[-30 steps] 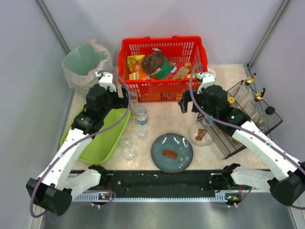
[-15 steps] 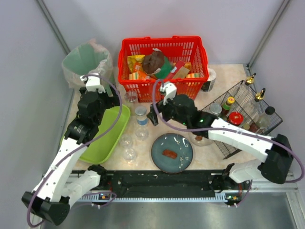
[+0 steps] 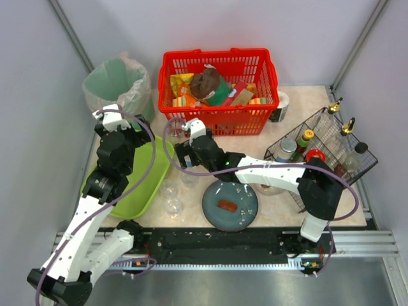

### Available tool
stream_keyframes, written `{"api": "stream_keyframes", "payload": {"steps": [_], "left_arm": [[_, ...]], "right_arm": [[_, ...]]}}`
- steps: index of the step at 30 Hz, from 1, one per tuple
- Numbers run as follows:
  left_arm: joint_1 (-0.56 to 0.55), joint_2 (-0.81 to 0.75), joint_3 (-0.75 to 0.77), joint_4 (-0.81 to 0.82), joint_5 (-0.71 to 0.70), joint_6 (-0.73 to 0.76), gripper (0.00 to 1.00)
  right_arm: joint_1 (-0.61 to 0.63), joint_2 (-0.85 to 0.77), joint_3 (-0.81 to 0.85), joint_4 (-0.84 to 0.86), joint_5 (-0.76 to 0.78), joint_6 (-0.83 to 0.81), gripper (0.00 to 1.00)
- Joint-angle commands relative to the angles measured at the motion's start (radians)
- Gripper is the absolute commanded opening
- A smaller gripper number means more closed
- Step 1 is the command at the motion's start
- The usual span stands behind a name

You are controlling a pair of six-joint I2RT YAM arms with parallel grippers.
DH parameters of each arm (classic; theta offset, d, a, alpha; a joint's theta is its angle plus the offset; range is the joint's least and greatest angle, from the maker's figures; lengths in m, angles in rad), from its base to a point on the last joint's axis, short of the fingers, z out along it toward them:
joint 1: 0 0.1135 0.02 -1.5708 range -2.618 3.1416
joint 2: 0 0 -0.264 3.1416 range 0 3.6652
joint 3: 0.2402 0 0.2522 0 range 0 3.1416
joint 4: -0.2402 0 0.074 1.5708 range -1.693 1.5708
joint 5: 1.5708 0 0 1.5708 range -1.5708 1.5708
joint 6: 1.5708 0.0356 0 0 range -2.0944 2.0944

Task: Clear the kitchen counter

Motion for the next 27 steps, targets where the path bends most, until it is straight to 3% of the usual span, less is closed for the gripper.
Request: {"api": "stream_keyframes", "payload": {"steps": [1,4,9,14,17,22,27], "left_arm": [[0.004,0.015,0.008,0.051,0.017,0.002,0.99],[0.004,0.034,0.020,0.035,0.021,0.002,0.98],[0.005,0.072,0.049,0.012,0.100,0.022,0.99],[0.013,0.094,0.066,-0.012,0.103,0.001,0.99],[0.014,0.086,0.061,-0.009,0.097,-0.001,0.99],[0.014,0.091,0.061,-0.009,0.100,0.001,0.99],[0.016,0.088,0.061,-0.009,0.101,0.004,0.99]], "right_arm": [[0.010,0.075,0.108,0.052,0.078,0.017,0.98],[0.010,0.131,0.157,0.020,0.108,0.022,0.95],[0.010,0.165,0.185,-0.006,0.134,0.030,0.75],[0.011,0.151,0.167,-0.017,0.141,0.045,0.65],[0.010,0.128,0.142,-0.008,0.145,0.045,0.54],[0.010,0.060,0.085,0.052,0.160,0.017,0.24],[0.010,-0.036,0.053,0.049,0.210,-0.013,0.15]]}}
